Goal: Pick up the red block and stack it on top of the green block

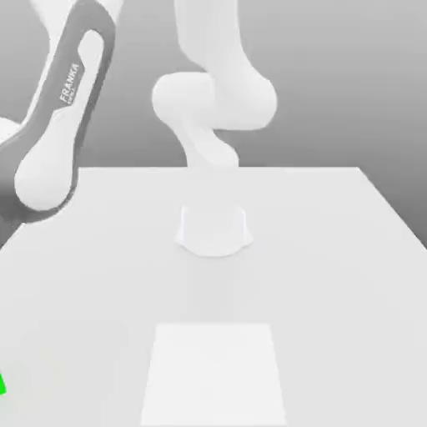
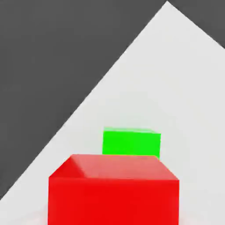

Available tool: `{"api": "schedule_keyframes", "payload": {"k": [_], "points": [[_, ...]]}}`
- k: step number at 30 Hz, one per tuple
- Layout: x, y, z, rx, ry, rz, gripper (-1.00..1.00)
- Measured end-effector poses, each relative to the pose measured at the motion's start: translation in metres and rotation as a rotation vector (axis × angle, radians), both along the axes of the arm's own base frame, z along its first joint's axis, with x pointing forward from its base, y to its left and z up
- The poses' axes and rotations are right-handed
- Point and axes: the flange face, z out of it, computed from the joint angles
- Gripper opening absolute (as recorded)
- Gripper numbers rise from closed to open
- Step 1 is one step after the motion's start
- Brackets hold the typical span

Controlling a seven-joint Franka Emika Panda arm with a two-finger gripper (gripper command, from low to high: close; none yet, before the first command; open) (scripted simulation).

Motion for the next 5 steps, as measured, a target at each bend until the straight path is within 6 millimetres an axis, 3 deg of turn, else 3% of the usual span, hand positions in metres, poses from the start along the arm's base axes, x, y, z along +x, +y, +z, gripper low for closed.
{"api": "schedule_keyframes", "payload": {"k": [1,5], "points": [[-0.0009,-0.0009,-0.0138,0.000,0.000,-0.004,1.00],[-0.0009,-0.0009,-0.0138,0.000,0.000,-0.004,1.00]]}}
